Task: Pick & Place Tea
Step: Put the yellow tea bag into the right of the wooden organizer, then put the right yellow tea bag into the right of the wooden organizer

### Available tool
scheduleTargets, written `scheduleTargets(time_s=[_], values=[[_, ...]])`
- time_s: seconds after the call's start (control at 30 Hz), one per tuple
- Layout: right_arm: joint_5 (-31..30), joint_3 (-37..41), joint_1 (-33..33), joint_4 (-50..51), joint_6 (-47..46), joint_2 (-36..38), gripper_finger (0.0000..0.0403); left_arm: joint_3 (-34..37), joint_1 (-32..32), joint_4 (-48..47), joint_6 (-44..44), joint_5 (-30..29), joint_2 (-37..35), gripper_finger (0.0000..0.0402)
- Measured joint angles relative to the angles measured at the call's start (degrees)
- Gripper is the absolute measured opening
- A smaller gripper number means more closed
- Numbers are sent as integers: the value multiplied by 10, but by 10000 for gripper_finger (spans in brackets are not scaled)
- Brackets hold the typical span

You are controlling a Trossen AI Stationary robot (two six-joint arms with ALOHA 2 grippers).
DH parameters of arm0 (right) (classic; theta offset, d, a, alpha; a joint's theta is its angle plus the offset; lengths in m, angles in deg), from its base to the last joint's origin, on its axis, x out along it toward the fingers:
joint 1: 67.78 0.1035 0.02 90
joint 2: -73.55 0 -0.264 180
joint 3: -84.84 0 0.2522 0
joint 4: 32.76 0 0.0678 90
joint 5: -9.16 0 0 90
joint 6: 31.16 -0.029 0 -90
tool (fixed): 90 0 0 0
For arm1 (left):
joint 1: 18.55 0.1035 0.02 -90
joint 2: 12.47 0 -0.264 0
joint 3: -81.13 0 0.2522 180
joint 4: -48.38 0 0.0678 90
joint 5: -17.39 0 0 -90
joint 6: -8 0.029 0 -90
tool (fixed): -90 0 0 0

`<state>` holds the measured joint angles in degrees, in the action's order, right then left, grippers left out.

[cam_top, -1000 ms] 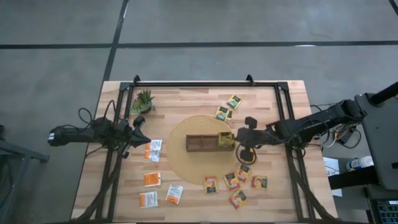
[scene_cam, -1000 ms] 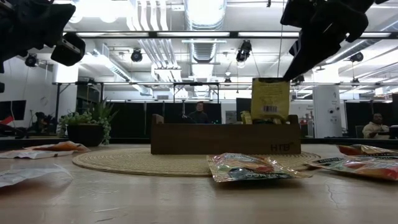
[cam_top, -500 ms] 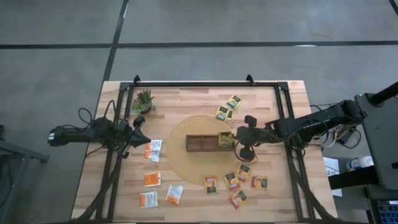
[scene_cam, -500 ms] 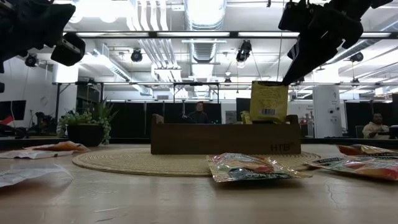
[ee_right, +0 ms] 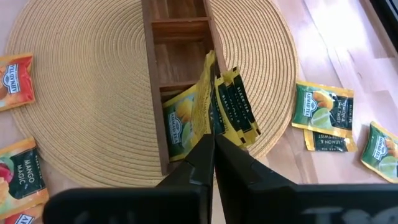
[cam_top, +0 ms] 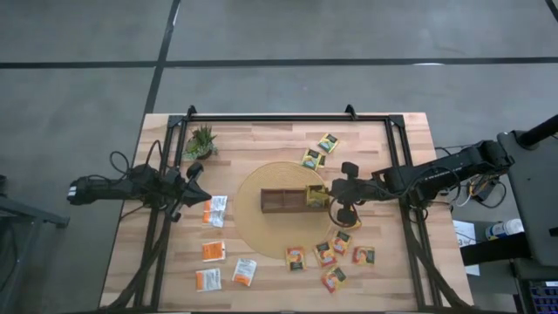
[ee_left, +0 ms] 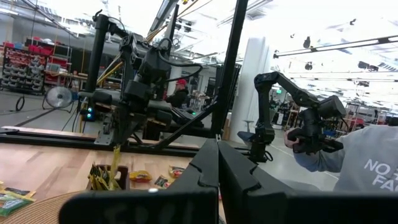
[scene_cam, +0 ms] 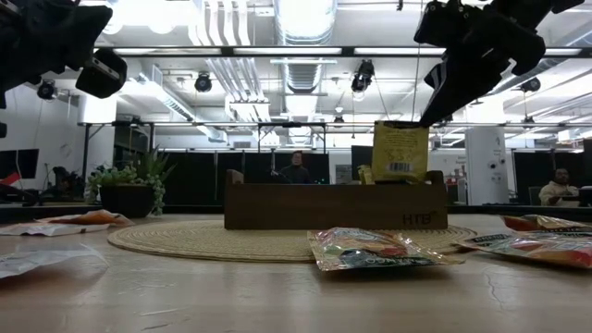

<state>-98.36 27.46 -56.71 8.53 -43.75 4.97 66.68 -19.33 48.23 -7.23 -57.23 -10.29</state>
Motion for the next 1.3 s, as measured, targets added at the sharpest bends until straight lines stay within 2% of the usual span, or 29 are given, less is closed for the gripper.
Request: scheduleTargets(time_s=[0.43,0.53,0.7,0.8,0.9,1.0,1.13,1.2,1.3], values=[[7,0,0,-13,24,0,116,0,0,0,0,0,0,0],[-30,-1,0,-13,27,0,128,0,0,0,0,0,0,0],[-147,-2,-19,-11,54,3,138,0,0,0,0,0,0,0],[-196,-2,-55,-12,58,3,139,0,0,0,0,0,0,0],[-201,2,-111,-28,64,3,137,0,0,0,0,0,0,0],[-199,21,-181,-90,75,3,133,0,0,0,0,0,0,0],[-136,47,-278,-173,57,3,132,0,0,0,0,0,0,0],[-100,49,-316,-187,40,3,134,0,0,0,0,0,0,0],[-85,46,-349,-189,20,3,138,0,0,0,0,0,0,0]])
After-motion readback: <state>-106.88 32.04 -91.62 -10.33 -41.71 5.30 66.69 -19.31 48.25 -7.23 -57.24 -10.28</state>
